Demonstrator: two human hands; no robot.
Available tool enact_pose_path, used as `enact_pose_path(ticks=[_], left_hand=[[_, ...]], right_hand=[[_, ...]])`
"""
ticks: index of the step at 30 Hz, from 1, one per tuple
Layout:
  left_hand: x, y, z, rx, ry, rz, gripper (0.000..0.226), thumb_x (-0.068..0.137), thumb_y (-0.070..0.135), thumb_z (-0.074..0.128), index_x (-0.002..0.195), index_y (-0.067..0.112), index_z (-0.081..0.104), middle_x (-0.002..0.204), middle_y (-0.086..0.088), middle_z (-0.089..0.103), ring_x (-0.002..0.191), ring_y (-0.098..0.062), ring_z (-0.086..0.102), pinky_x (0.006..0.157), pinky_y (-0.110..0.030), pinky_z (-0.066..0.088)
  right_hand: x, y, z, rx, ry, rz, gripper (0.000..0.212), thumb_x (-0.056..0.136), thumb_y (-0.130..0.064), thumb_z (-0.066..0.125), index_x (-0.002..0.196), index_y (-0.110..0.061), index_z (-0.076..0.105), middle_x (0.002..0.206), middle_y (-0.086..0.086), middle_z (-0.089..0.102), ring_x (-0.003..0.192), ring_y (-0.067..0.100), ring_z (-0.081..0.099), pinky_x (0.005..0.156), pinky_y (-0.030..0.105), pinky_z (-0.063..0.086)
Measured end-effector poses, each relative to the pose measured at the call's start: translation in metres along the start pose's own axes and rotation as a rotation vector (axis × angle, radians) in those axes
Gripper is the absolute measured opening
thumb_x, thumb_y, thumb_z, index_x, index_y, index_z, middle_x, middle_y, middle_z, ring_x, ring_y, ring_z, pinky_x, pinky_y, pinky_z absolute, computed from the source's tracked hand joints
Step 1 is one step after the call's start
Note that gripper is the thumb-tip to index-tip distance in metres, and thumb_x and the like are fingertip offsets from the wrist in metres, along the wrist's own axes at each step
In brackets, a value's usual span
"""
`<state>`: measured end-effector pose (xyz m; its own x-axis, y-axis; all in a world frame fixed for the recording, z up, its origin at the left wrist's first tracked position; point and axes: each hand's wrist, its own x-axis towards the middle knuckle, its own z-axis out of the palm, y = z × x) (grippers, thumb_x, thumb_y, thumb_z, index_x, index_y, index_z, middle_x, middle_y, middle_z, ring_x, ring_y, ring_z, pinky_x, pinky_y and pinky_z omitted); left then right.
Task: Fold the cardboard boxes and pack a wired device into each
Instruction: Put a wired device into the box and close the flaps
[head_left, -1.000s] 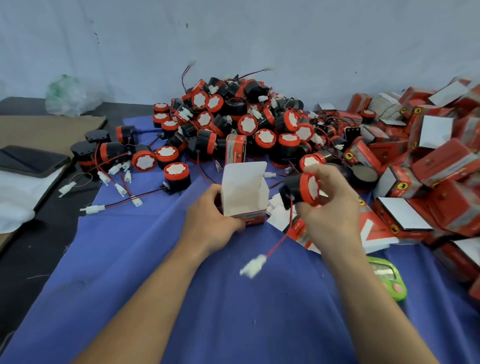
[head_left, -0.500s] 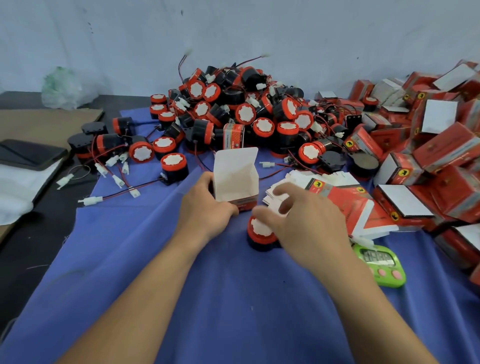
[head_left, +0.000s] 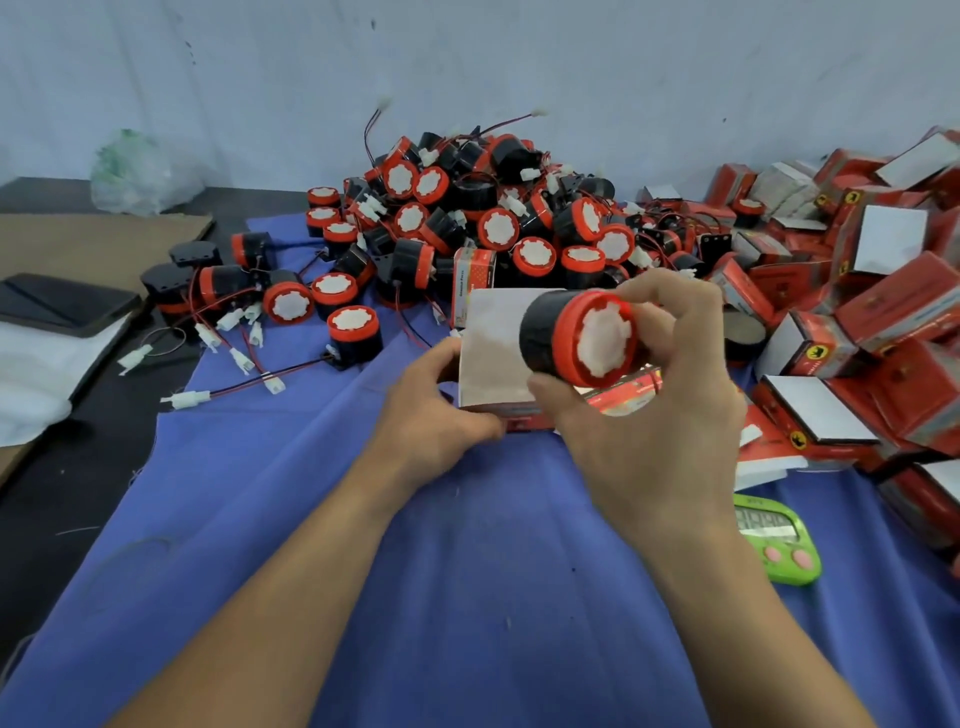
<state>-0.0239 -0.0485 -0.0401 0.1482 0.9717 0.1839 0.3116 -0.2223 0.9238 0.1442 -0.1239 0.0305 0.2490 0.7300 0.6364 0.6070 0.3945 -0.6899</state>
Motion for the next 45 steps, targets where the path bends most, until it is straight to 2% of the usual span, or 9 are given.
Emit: enact_pose_path(ticks=[5, 14, 19, 23, 29, 34, 37, 40, 45], left_hand=[[-0.002, 0.001, 0.003, 0.074, -0.117, 0.066, 0.065, 0.061, 0.015, 0.091, 0.107, 0.055, 0.065, 0.106, 0.024, 0.074, 0.099, 0.003, 0.068, 0.079, -0.017, 0.056], [-0.002, -0.003, -0.001, 0.108, -0.141, -0.005, 0.07, 0.057, 0.019, 0.088, 0.118, 0.046, 0.065, 0.111, 0.018, 0.075, 0.106, -0.011, 0.07, 0.095, -0.046, 0.059], [-0.003, -0.001, 0.0, 0.096, -0.139, -0.039, 0.068, 0.054, 0.021, 0.083, 0.116, 0.043, 0.066, 0.102, 0.015, 0.077, 0.097, -0.017, 0.073, 0.086, -0.049, 0.061], [-0.001, -0.002, 0.0, 0.069, -0.176, -0.069, 0.067, 0.056, 0.016, 0.075, 0.118, 0.039, 0.066, 0.102, 0.007, 0.077, 0.101, -0.025, 0.071, 0.088, -0.052, 0.061], [-0.005, 0.005, 0.006, -0.037, -0.155, -0.101, 0.039, 0.081, 0.037, 0.077, 0.119, 0.039, 0.069, 0.111, 0.012, 0.076, 0.107, -0.016, 0.071, 0.096, -0.044, 0.058], [-0.007, 0.009, 0.01, 0.113, -0.082, -0.12, 0.033, 0.073, 0.046, 0.07, 0.106, 0.041, 0.071, 0.099, 0.018, 0.075, 0.093, -0.001, 0.067, 0.081, -0.027, 0.055], [-0.01, 0.012, 0.01, 0.167, -0.037, -0.123, 0.038, 0.07, 0.049, 0.063, 0.107, 0.041, 0.068, 0.098, 0.021, 0.073, 0.091, 0.002, 0.065, 0.075, -0.023, 0.053], [-0.012, 0.014, 0.012, 0.191, -0.013, -0.096, 0.045, 0.074, 0.047, 0.061, 0.118, 0.04, 0.064, 0.104, 0.02, 0.072, 0.098, -0.003, 0.066, 0.08, -0.029, 0.055], [-0.013, 0.014, 0.012, 0.187, -0.015, -0.073, 0.028, 0.086, 0.036, 0.068, 0.113, 0.041, 0.064, 0.102, 0.02, 0.072, 0.095, -0.002, 0.066, 0.077, -0.026, 0.056]], right_hand=[[-0.01, -0.001, 0.015, -0.176, -0.174, -0.217, 0.05, 0.077, -0.013, 0.08, 0.119, -0.026, 0.056, 0.105, -0.015, 0.062, 0.092, 0.004, 0.049, 0.092, 0.022, 0.045], [-0.021, 0.013, 0.037, -0.527, -0.255, -0.131, 0.044, 0.072, -0.033, 0.086, 0.098, -0.014, 0.057, 0.088, 0.003, 0.072, 0.102, 0.027, 0.066, 0.124, 0.04, 0.008], [-0.022, 0.015, 0.034, -0.561, -0.275, -0.213, 0.007, 0.081, -0.027, 0.083, 0.08, -0.02, 0.08, 0.079, 0.003, 0.076, 0.116, 0.035, 0.065, 0.122, 0.048, 0.012], [-0.02, 0.023, 0.033, -0.62, -0.317, -0.237, 0.022, 0.092, -0.027, 0.066, 0.074, -0.025, 0.079, 0.072, -0.002, 0.074, 0.116, 0.029, 0.063, 0.126, 0.046, 0.011], [-0.015, 0.033, 0.03, -0.369, -0.322, -0.12, 0.035, 0.091, -0.021, 0.047, 0.086, -0.022, 0.082, 0.095, -0.001, 0.077, 0.123, 0.011, 0.05, 0.125, 0.037, 0.015], [-0.001, 0.049, 0.011, -0.2, 0.006, 0.146, 0.044, 0.093, -0.025, 0.055, 0.136, -0.034, 0.061, 0.123, -0.008, 0.052, 0.117, 0.007, 0.044, 0.089, 0.003, 0.028], [0.008, 0.063, 0.0, -0.311, -0.113, 0.355, 0.054, 0.097, -0.036, 0.054, 0.151, -0.037, 0.043, 0.119, -0.002, 0.059, 0.122, 0.021, 0.048, 0.098, 0.031, 0.038], [0.009, 0.065, -0.006, -0.399, -0.253, 0.396, 0.034, 0.095, -0.04, 0.053, 0.125, -0.031, 0.069, 0.105, -0.002, 0.074, 0.109, 0.026, 0.063, 0.096, 0.044, 0.05], [0.01, 0.055, -0.008, -0.281, -0.13, 0.385, 0.022, 0.081, -0.033, 0.074, 0.06, -0.031, 0.069, 0.061, -0.021, 0.067, 0.067, 0.002, 0.064, 0.06, 0.023, 0.052]])
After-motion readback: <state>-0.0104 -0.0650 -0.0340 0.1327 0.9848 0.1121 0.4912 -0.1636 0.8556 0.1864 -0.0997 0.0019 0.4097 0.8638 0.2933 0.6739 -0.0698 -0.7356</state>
